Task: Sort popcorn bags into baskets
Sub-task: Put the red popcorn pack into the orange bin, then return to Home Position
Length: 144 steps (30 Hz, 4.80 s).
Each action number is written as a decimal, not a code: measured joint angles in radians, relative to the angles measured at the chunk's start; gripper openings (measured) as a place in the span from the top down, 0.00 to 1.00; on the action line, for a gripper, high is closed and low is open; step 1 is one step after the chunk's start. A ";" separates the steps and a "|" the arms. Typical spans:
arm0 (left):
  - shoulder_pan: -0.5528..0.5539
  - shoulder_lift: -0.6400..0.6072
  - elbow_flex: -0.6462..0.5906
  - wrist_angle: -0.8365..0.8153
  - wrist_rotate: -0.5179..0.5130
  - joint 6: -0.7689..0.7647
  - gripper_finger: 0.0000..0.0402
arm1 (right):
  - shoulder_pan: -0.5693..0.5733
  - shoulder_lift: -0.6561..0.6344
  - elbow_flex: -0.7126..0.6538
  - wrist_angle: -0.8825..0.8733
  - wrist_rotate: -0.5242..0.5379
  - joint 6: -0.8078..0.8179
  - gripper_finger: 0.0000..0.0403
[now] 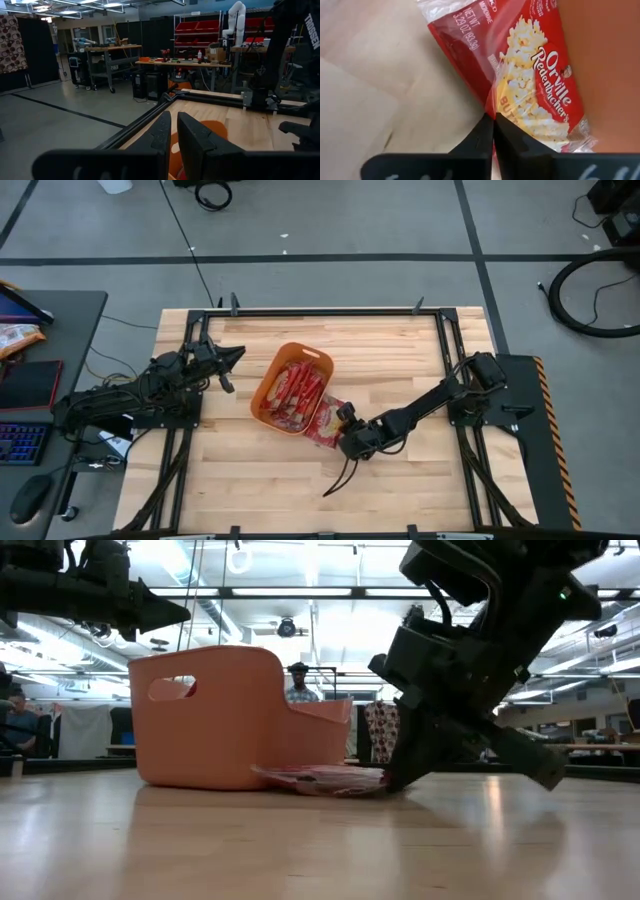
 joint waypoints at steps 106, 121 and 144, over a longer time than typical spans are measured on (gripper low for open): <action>-0.002 -0.269 0.000 -0.187 0.163 -0.034 0.91 | -0.400 -1.346 -0.847 0.522 -0.176 0.395 0.78; -0.039 -0.270 0.000 -0.245 0.190 -0.035 0.91 | -0.399 -1.497 -0.950 0.724 -0.185 0.412 0.78; -0.183 -0.264 -0.147 -0.184 0.196 -0.130 0.91 | -0.399 -1.495 -0.949 0.772 -0.184 0.389 0.78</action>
